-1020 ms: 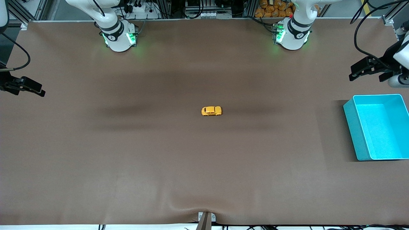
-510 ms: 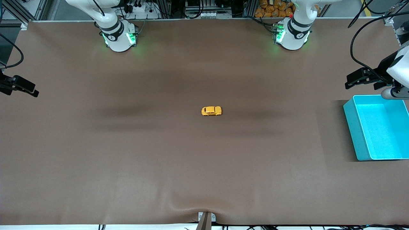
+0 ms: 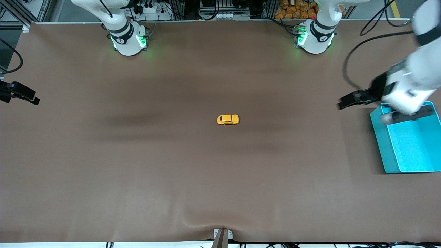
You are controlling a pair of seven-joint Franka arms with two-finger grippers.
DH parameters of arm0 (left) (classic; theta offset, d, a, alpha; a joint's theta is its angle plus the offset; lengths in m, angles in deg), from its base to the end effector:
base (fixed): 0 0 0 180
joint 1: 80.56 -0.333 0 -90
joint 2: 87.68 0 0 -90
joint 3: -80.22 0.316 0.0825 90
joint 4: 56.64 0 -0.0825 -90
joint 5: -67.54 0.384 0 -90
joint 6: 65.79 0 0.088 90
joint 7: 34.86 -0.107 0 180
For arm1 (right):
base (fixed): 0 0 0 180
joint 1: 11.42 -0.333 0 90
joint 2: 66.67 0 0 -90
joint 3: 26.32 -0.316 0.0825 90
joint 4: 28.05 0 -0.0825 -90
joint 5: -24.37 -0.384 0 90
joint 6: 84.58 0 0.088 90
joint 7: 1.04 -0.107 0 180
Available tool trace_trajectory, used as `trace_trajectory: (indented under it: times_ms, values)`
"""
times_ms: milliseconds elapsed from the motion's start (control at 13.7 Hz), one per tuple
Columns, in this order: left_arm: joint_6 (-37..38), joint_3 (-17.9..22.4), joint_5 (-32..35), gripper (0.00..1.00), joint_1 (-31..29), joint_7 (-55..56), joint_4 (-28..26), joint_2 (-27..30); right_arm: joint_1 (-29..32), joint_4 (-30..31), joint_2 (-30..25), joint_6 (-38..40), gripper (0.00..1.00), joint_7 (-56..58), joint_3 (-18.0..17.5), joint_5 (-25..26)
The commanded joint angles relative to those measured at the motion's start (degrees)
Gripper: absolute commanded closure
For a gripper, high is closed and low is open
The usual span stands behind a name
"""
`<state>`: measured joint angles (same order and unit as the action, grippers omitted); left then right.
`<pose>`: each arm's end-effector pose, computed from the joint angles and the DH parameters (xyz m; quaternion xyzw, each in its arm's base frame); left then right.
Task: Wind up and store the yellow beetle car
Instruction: 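Reach the left gripper over the yellow car at the table middle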
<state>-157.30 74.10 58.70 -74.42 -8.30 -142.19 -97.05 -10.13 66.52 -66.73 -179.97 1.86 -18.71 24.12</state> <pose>0.5878 -0.1391 0.5706 0.9876 0.1287 -0.0560 0.0711 0.5544 -0.0864 0.5955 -0.9986 0.0525 -0.0079 0.0014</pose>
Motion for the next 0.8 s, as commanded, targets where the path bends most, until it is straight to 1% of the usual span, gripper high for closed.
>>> trace_trajectory:
  times_ms: [0,146,292,510,583,729]
  values:
    - [-2.8,-0.2,1.6,0.0,7.3,10.3,0.5,-3.3,0.5,-1.5,0.8,0.6,0.0,-0.2,-0.3,0.5]
    - [-6.1,-0.2,2.8,0.0,14.0,18.5,0.6,-6.8,0.4,-1.5,0.8,0.6,0.0,-0.2,-0.3,0.5]
    - [-9.0,-0.3,2.7,0.0,18.5,26.7,0.6,-9.4,0.3,-1.4,0.8,0.6,0.0,-0.2,-0.3,0.6]
    - [-11.9,-0.4,2.6,0.0,24.1,35.5,0.0,-12.2,0.1,-1.4,0.8,0.8,0.0,-0.1,-0.3,0.6]
    - [-12.8,-0.4,2.6,0.0,25.7,37.7,-0.6,-13.5,0.0,-1.4,0.8,0.8,0.0,-0.1,-0.3,0.6]
    - [-16.4,-0.4,2.3,0.0,28.5,42.3,-2.7,-13.9,0.0,-1.4,0.8,0.7,0.0,-0.1,-0.3,0.7]
